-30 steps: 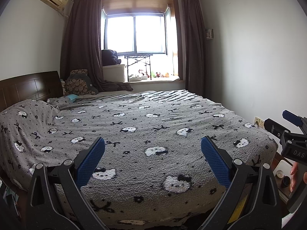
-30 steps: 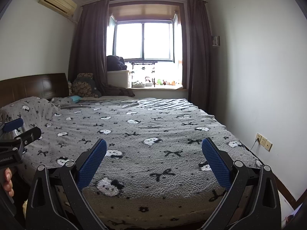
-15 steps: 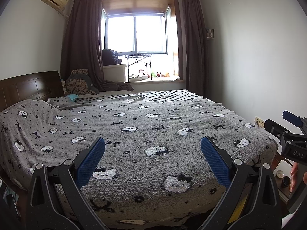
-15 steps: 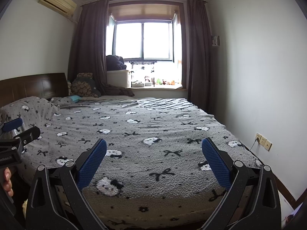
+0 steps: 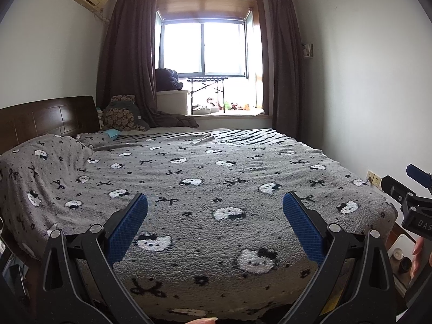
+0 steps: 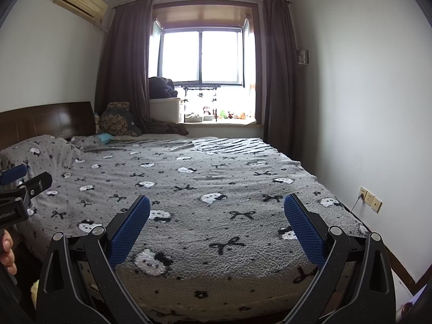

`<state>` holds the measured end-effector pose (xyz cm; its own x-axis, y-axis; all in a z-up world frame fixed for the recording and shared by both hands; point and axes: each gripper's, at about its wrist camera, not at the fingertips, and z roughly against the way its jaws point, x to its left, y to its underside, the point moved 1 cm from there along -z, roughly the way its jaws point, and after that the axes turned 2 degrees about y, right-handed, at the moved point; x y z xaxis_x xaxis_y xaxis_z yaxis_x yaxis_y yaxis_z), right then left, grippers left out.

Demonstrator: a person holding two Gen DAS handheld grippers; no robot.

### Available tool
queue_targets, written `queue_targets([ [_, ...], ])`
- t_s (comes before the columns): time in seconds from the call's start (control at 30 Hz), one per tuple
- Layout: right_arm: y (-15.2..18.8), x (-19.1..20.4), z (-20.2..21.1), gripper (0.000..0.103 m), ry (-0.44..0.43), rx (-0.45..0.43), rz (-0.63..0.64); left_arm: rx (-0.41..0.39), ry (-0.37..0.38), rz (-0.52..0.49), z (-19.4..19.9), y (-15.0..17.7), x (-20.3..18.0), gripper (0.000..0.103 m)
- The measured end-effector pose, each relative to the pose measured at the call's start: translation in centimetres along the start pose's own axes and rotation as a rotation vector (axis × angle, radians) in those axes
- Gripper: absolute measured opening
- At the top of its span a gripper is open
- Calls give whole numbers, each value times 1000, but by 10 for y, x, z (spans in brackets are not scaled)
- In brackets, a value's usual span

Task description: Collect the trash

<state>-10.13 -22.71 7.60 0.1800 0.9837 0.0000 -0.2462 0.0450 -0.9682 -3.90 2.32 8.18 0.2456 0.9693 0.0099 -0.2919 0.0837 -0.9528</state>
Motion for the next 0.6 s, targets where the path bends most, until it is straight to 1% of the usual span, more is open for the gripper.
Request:
queue_targets([
  [0.3, -1, 0, 0, 99, 2, 3, 3, -3, 3, -13, 0, 0, -2, 95],
  [0.6, -2, -1, -1, 99, 0, 3, 6, 14, 6, -4, -2, -3, -1, 95],
])
